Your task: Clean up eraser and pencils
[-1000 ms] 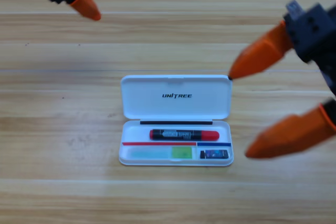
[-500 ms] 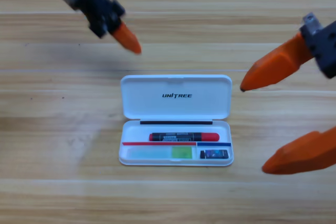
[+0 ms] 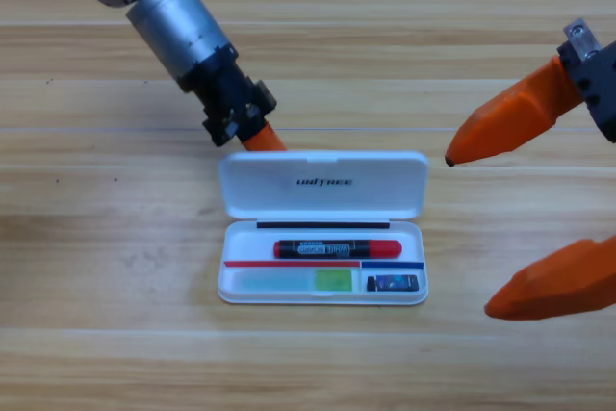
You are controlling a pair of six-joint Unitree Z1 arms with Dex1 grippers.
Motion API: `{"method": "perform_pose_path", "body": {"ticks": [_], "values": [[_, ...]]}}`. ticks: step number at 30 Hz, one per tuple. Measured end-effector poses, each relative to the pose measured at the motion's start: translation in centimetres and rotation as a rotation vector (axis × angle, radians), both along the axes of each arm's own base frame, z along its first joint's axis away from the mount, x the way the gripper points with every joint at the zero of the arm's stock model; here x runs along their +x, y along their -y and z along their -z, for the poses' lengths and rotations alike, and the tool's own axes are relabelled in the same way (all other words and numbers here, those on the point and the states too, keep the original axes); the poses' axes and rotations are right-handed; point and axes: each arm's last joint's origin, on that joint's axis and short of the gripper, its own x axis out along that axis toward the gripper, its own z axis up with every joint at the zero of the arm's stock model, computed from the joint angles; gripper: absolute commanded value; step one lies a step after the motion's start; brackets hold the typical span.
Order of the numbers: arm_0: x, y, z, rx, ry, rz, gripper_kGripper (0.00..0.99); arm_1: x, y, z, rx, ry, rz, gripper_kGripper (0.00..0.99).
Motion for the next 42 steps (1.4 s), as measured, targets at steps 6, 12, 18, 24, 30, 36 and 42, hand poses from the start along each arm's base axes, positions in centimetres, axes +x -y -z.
{"method": "perform_pose_path", "body": {"ticks": [6,12,18,24,30,36,42], "values": [[-1.3,0.3,0.9,0.017,-0.044,0.028,0.0,0.0,0.0,0.0,0.0,0.0,0.0,0.983],[-2.3,0.3,0.2,0.021,-0.053,0.036,0.0,0.0,0.0,0.0,0.0,-0.001,0.001,0.983],[-3.4,0.2,-1.3,0.027,-0.038,0.045,0.0,0.0,0.0,0.0,0.0,-0.002,0.002,0.983],[-4.8,0.6,-3.2,0.064,0.01,0.046,0.0,0.0,0.0,0.0,0.0,-0.003,0.003,0.983],[-6.1,1.4,-4.6,0.075,0.046,0.055,0.0,0.0,0.0,0.0,0.0,-0.003,0.003,0.983],[-6.9,2.4,-3.5,0.102,0.054,0.067,0.0,0.0,0.0,0.0,-0.001,-0.004,0.003,0.983],[-7.6,2.9,-2.6,0.133,0.063,0.065,0.0,0.0,0.0,0.0,-0.001,-0.004,0.003,0.983]]}}
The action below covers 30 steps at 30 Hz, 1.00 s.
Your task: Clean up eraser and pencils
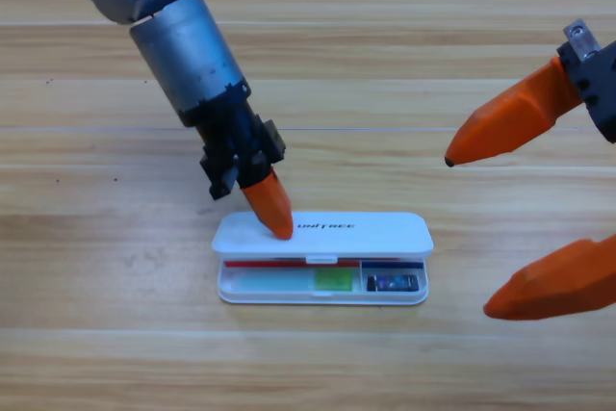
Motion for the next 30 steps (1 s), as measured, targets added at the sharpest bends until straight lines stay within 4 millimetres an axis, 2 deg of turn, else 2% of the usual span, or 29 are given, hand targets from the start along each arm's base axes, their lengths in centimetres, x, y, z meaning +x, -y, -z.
{"method": "perform_pose_path", "body": {"ticks": [22,30], "values": [[-3.3,-0.1,0.5,0.061,0.152,-0.033,0.0,0.1,-0.2,0.2,-0.006,-0.004,0.0,0.983],[-3.8,0.4,1.0,0.078,0.183,-0.04,0.0,0.1,-0.2,0.2,-0.007,-0.005,0.0,0.983]]}}
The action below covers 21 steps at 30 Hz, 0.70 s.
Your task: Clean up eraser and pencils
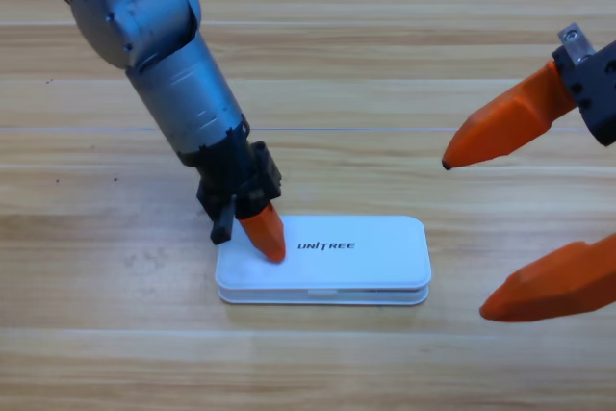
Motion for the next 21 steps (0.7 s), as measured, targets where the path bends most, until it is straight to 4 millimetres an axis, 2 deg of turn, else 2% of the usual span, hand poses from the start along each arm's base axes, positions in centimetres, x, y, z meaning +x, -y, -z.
{"method": "perform_pose_path", "body": {"ticks": [9,21], "values": [[-0.9,0.5,0.1,0.004,0.074,-0.001,0.0,0.1,-0.1,0.1,-0.004,-0.003,0.0,0.983],[-2.8,-0.2,0.5,-0.016,0.186,0.006,0.0,0.1,-0.1,0.1,-0.004,-0.003,0.0,0.983]]}}
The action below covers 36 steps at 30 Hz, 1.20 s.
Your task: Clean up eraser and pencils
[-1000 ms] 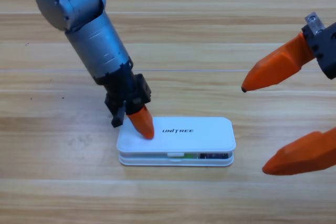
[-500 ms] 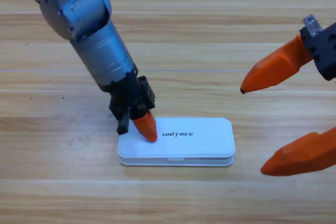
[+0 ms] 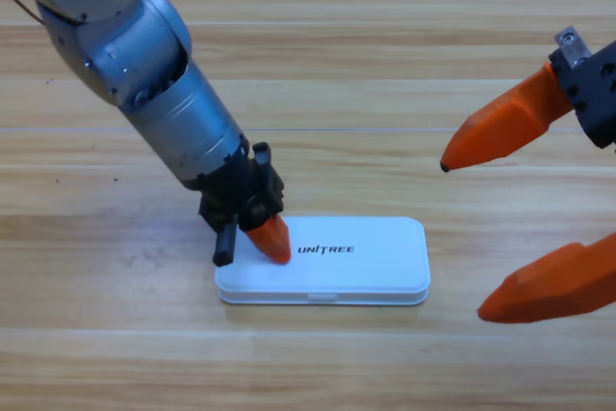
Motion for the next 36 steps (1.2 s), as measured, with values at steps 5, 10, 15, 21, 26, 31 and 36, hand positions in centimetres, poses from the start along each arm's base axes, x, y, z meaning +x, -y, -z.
{"method": "perform_pose_path", "body": {"ticks": [5,10,15,21,26,31,36], "values": [[-1.3,-1.1,-1.8,0.046,-0.024,-0.007,0.0,0.0,0.0,0.0,0.0,0.0,0.0,0.983],[-3.3,-2.8,-11.7,-0.052,0.067,-0.059,0.0,0.0,0.0,0.0,0.0,-0.001,0.001,0.983],[-8.8,-5.4,-20.2,-0.207,0.156,-0.097,0.0,0.0,0.0,0.0,0.0,-0.005,0.005,0.986],[-12.7,-5.0,-21.8,-0.264,0.087,-0.083,0.106,0.0,0.0,0.0,0.0,-0.008,0.007,0.986],[-13.9,-4.4,-21.4,-0.261,0.035,-0.042,0.99,0.0,0.0,0.0,0.0,-0.009,0.008,0.988],[-14.0,-4.2,-21.1,-0.248,0.024,-0.035,0.99,0.0,0.0,0.0,0.0,-0.009,0.008,0.988],[-14.1,-4.1,-21.0,-0.248,0.021,-0.033,0.99,0.0,0.0,0.0,0.0,-0.011,0.01,0.988]]}}
